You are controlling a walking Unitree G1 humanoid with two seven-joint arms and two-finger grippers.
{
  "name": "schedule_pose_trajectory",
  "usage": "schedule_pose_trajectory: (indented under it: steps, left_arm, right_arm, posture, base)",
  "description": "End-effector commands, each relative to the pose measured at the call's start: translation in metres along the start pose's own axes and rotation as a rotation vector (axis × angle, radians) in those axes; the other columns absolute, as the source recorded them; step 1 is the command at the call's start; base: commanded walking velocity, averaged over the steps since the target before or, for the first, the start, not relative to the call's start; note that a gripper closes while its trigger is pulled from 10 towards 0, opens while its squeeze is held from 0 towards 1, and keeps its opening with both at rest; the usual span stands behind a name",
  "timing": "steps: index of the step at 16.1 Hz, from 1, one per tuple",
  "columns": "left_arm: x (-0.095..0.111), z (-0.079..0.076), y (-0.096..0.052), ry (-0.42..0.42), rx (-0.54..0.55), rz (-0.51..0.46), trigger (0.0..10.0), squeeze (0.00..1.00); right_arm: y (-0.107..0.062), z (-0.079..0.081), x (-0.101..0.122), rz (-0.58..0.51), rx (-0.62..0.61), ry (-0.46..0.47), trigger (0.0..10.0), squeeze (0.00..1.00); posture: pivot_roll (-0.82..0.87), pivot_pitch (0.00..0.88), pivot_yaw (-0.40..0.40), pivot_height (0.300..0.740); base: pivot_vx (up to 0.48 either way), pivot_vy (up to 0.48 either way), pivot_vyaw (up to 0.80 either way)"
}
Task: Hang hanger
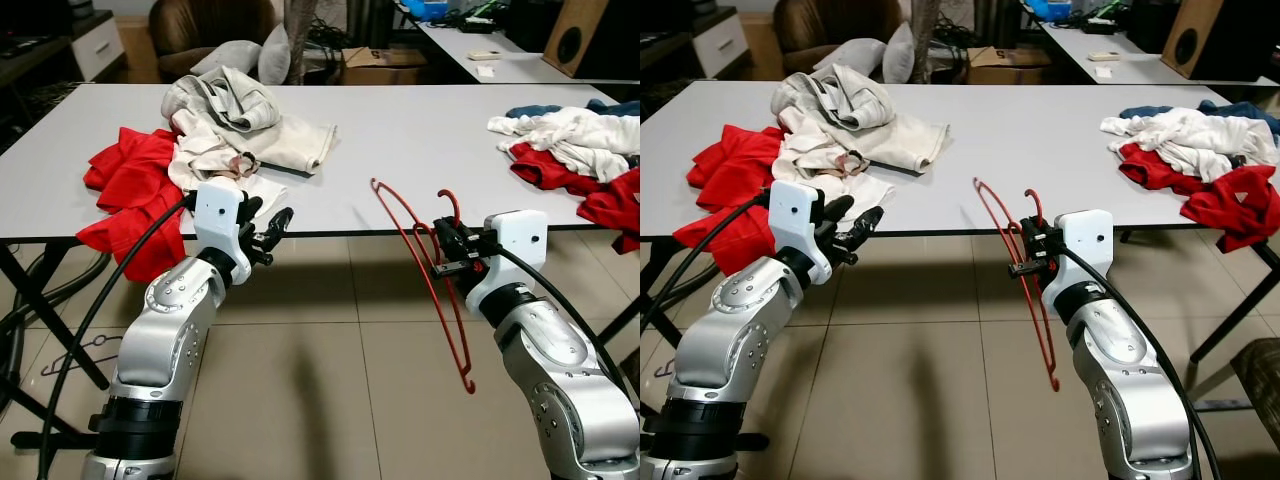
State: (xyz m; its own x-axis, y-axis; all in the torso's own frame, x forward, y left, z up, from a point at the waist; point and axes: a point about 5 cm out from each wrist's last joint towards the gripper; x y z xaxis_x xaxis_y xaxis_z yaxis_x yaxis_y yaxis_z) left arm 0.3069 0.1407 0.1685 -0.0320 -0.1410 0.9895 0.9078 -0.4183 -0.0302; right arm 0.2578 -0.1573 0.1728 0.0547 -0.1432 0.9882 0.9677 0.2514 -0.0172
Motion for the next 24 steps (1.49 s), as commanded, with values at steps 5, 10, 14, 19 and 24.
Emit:
schedule_pose_trajectory:
  steps: [5,10,14,19,24]
  left_arm:
    - [0.042,0.017,0.005,0.127,-0.254,-0.153,10.0,1.0]
    - [0.083,0.0,0.01,0.311,-0.762,-0.151,10.0,1.0]
    - [0.079,-0.012,0.02,0.334,-0.899,-0.074,10.0,0.0]
    - [0.068,-0.02,0.018,0.201,-1.044,-0.015,0.0,0.0]
    - [0.053,-0.017,0.015,0.292,-1.058,0.095,0.0,0.0]
  right_arm:
    - [0.007,0.004,0.023,0.068,0.46,-0.055,10.0,0.0]
    - [0.018,-0.009,0.061,0.13,0.854,-0.213,10.0,0.0]
    - [0.015,-0.002,0.074,0.16,1.045,-0.281,10.0,0.0]
    - [0.014,0.0,0.083,0.149,1.105,-0.321,10.0,0.0]
    - [0.014,-0.002,0.085,0.152,1.111,-0.336,10.0,0.0]
  posture:
    - [-0.04,0.0,-0.005,0.74]
    - [-0.02,0.0,-0.025,0.74]
    - [-0.03,0.0,-0.018,0.74]
    - [-0.04,0.0,0.005,0.74]
    - [-0.03,0.0,0.003,0.74]
  base:
    - [0.0,0.0,0.0]
    - [0.0,0.0,0.0]
    - [0.0,0.0,0.0]
    - [0.0,0.0,0.0]
    - [0.0,0.0,0.0]
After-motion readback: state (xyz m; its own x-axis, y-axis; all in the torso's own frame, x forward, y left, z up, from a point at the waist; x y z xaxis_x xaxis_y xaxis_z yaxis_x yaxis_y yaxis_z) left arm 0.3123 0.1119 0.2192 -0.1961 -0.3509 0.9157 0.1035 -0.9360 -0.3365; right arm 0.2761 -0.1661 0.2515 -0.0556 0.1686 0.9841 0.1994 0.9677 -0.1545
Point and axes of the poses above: a point about 5 cm out from each wrist's last joint towards the gripper, its own y axis pointing out of the wrist towards the gripper, its own x axis along the axis of the wrist's last joint, z = x × y, and after that the axes turned 9 degrees about y, right-handed
